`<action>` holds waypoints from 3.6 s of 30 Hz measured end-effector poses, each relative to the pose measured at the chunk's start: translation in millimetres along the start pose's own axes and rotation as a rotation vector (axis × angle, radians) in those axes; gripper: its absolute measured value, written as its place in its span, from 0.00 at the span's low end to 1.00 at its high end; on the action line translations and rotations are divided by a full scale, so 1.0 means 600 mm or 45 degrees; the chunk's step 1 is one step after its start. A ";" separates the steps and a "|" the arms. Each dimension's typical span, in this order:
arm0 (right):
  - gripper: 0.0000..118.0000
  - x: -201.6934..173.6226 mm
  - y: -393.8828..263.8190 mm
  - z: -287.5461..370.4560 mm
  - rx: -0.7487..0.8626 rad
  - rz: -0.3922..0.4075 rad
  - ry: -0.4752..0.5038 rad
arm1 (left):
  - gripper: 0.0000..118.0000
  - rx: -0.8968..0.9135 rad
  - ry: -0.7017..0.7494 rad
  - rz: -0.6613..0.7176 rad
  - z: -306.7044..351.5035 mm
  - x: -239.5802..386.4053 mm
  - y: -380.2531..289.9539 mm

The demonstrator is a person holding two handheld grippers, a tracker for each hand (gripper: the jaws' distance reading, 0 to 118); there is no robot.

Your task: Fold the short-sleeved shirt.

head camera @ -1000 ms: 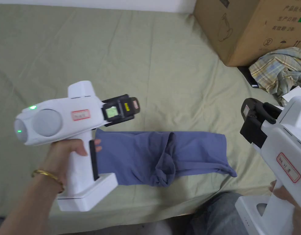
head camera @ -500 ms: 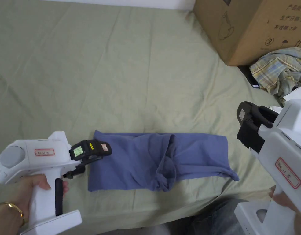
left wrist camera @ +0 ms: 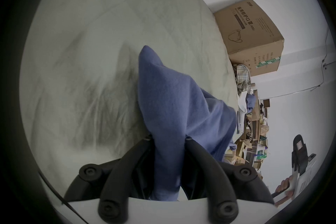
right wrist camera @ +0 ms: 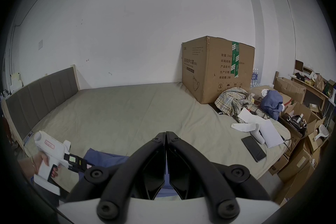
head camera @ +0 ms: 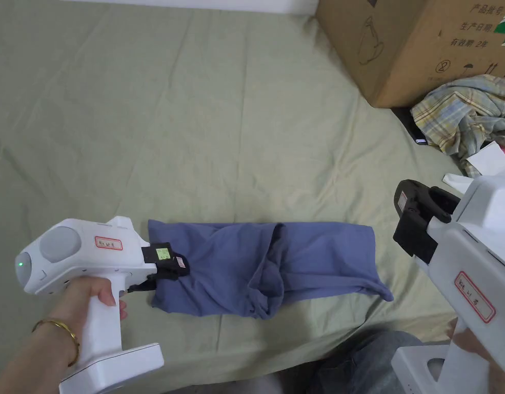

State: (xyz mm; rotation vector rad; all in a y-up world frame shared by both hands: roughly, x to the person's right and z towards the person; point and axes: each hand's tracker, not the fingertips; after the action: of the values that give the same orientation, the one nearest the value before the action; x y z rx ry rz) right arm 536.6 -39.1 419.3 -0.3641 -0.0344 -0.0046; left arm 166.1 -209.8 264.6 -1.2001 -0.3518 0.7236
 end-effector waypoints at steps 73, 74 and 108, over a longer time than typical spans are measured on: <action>0.00 0.046 -0.017 -0.015 -0.036 -0.130 -0.019 | 0.00 0.223 0.463 -0.749 -0.194 0.197 -0.092; 0.00 0.042 -0.016 -0.018 -0.039 -0.121 -0.013 | 0.00 0.249 0.419 -0.714 -0.173 0.203 -0.085; 0.00 -0.336 -0.240 -0.299 -0.526 0.139 0.258 | 0.12 1.016 0.593 -0.577 0.246 0.063 -0.098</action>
State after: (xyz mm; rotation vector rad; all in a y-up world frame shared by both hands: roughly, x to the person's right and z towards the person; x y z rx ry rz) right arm 339.6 -237.8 296.2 -0.7765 0.1900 0.0603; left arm 123.2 -88.8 366.0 -0.4658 0.0693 0.1307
